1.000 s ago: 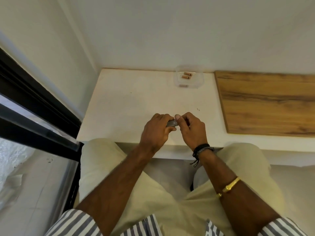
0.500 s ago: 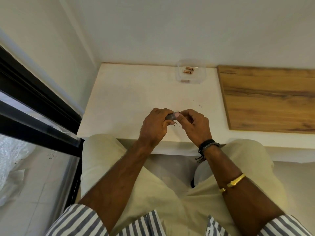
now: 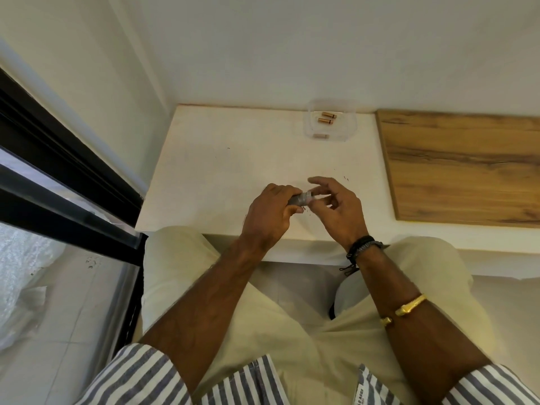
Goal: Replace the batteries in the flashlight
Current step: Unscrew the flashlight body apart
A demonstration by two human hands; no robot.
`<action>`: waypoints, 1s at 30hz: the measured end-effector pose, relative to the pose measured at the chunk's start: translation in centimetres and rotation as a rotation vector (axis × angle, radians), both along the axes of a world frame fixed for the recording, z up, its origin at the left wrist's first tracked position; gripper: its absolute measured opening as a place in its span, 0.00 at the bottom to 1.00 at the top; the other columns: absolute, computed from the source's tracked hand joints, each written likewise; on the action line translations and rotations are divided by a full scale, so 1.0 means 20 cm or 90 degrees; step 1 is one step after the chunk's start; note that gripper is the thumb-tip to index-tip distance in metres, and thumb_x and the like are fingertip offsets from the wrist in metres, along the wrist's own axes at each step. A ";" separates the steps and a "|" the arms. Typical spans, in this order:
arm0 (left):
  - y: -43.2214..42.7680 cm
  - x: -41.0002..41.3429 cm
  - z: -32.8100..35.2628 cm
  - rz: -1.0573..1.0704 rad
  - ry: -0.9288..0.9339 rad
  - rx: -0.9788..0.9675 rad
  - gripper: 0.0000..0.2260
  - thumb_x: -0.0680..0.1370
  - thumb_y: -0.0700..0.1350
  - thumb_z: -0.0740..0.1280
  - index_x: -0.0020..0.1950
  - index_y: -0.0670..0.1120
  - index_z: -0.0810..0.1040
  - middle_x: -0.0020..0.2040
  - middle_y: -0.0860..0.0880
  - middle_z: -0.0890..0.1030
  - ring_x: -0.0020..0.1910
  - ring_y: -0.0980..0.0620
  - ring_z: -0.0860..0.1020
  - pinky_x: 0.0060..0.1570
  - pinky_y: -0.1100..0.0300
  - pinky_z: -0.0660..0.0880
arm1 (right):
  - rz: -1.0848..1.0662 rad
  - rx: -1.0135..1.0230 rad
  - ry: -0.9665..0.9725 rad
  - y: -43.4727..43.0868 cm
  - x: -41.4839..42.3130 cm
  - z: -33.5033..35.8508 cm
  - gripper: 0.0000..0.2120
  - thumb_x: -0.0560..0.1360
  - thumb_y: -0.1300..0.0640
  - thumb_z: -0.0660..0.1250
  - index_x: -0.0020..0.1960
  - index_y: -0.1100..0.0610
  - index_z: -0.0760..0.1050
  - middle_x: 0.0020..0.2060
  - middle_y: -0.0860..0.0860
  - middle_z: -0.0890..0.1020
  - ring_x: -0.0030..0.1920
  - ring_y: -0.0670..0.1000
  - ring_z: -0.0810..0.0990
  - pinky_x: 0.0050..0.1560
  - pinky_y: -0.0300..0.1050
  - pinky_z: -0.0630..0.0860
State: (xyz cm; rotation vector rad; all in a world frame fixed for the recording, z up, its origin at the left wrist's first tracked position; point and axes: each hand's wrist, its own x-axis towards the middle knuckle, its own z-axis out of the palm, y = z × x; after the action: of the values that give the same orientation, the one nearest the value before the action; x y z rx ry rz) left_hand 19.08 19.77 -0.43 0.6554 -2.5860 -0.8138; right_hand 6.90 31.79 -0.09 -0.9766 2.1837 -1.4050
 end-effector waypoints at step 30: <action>0.00 0.00 -0.01 0.009 -0.013 0.004 0.14 0.79 0.45 0.69 0.63 0.44 0.78 0.57 0.45 0.82 0.55 0.47 0.76 0.56 0.58 0.72 | 0.015 0.001 0.015 0.01 -0.02 0.02 0.12 0.76 0.55 0.73 0.58 0.45 0.79 0.49 0.40 0.83 0.46 0.41 0.83 0.44 0.35 0.81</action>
State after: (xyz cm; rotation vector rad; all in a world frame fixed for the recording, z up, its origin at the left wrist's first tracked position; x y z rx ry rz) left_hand 19.02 19.83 -0.70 0.6866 -2.5957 -0.8145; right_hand 6.54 32.02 0.22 -1.0203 2.1833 -1.3886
